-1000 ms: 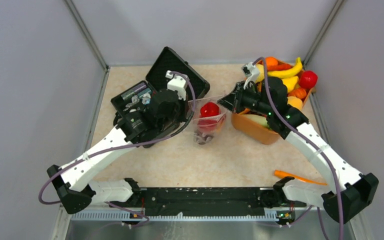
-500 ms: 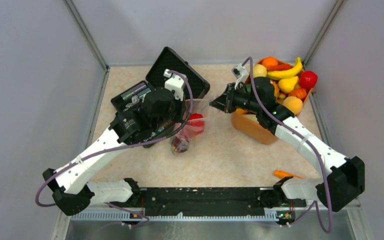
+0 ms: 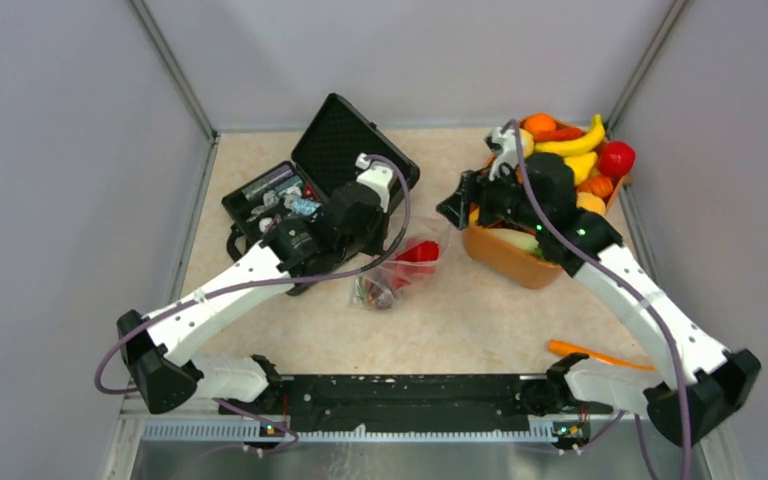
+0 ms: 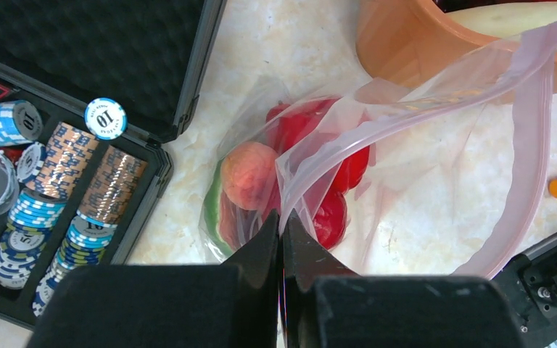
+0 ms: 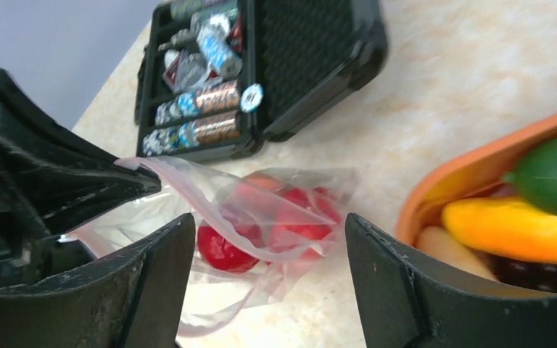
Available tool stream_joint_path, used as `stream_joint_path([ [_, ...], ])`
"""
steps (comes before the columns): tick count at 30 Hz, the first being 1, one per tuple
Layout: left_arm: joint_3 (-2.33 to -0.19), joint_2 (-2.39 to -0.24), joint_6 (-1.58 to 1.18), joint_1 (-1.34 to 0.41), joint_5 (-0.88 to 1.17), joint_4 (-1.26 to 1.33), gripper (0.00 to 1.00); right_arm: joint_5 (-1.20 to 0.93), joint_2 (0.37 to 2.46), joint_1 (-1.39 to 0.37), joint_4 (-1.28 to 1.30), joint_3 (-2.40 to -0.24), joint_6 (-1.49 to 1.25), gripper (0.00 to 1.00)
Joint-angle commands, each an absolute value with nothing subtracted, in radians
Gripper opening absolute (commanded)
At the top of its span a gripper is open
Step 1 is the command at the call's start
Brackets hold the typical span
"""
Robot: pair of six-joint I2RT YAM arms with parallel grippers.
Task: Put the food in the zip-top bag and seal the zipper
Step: Adjust the zipper food storage bag at the center of the board, then pick up the fake fruit from the bin.
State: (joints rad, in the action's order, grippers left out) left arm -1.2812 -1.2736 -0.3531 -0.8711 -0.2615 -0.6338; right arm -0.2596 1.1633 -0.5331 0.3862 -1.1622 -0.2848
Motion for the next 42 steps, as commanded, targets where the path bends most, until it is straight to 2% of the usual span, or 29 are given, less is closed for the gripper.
stream_joint_path([
  [1,-1.307,-1.273,-0.386,-0.868,-0.258,-0.580,0.00,-0.059,1.025,-0.497,0.367,-1.214,-0.198,0.75],
  [8,-1.272,-1.232,-0.376,-0.868,-0.201,-0.525,0.00,0.094,1.173,-0.298,0.382,-1.313,-0.255,0.77],
  [14,-1.264,-1.215,-0.373,-0.868,-0.194,-0.519,0.00,0.078,1.360,-0.152,0.328,-1.414,-0.336,0.79],
  [30,-1.270,-1.202,-0.352,-0.868,-0.159,-0.535,0.00,0.105,1.733,-0.119,0.383,-1.649,-0.336,0.77],
  [35,-1.253,-1.189,-0.353,-0.868,-0.176,-0.536,0.00,0.104,1.776,-0.119,0.405,-1.672,-0.343,0.71],
  [42,-1.262,-1.195,-0.351,-0.867,-0.170,-0.529,0.00,0.091,1.783,-0.120,0.409,-1.626,-0.313,0.71],
])
